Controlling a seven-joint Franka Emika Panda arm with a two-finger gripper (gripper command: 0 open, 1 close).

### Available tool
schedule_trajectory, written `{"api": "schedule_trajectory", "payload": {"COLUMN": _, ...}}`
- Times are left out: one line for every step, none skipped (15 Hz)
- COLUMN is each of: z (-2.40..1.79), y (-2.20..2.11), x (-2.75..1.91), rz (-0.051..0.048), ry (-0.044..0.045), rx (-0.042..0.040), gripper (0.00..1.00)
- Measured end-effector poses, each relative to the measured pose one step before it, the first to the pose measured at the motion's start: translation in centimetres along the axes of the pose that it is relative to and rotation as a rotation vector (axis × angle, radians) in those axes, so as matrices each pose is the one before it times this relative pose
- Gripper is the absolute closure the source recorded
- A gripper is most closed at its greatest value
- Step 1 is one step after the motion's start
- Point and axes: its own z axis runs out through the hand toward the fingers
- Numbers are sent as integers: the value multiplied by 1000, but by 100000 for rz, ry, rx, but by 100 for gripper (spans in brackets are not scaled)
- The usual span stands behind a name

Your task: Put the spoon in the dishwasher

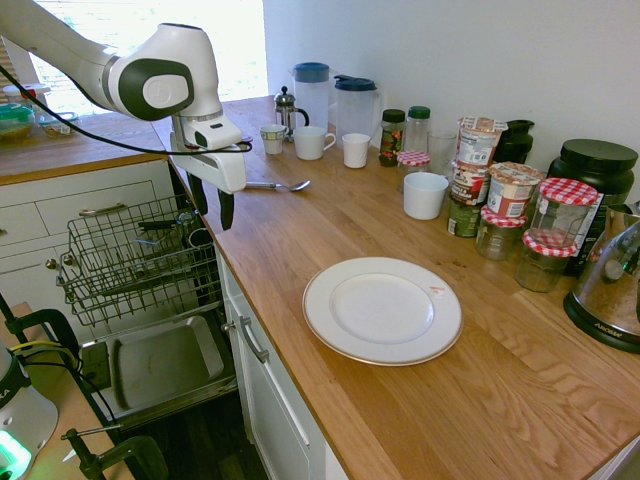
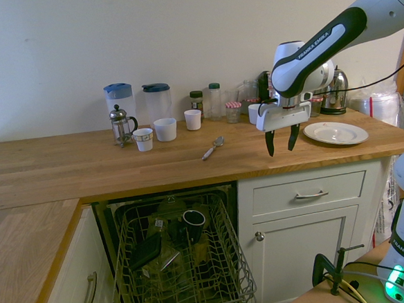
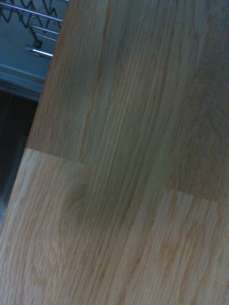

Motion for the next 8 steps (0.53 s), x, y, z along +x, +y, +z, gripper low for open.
{"api": "schedule_trajectory", "payload": {"z": 66, "y": 32, "x": -3, "rz": 157, "ry": -360, "rx": -220, "gripper": 0}}
{"api": "schedule_trajectory", "payload": {"z": 74, "y": 23, "x": -4, "rz": 1369, "ry": -727, "rx": 200, "gripper": 0}}
{"api": "schedule_trajectory", "payload": {"z": 81, "y": -159, "x": 9, "rz": 2952, "ry": -428, "rx": 1023, "gripper": 0}}
{"api": "schedule_trajectory", "payload": {"z": 94, "y": -466, "x": -50, "rz": 4285, "ry": -155, "rx": 1493, "gripper": 0}}
{"api": "schedule_trajectory", "payload": {"z": 57, "y": -907, "x": -103, "rz": 5639, "ry": 480, "rx": 1853, "gripper": 0}}
{"api": "schedule_trajectory", "payload": {"z": -68, "y": -1403, "x": -238, "rz": 6611, "ry": 976, "rx": 1850, "gripper": 0}}
{"api": "schedule_trajectory", "payload": {"z": -106, "y": -1644, "x": -381, "rz": 6493, "ry": 744, "rx": 1986, "gripper": 0}}
{"api": "schedule_trajectory", "payload": {"z": -43, "y": -1657, "x": -520, "rz": 6408, "ry": 562, "rx": 1844, "gripper": 0}}
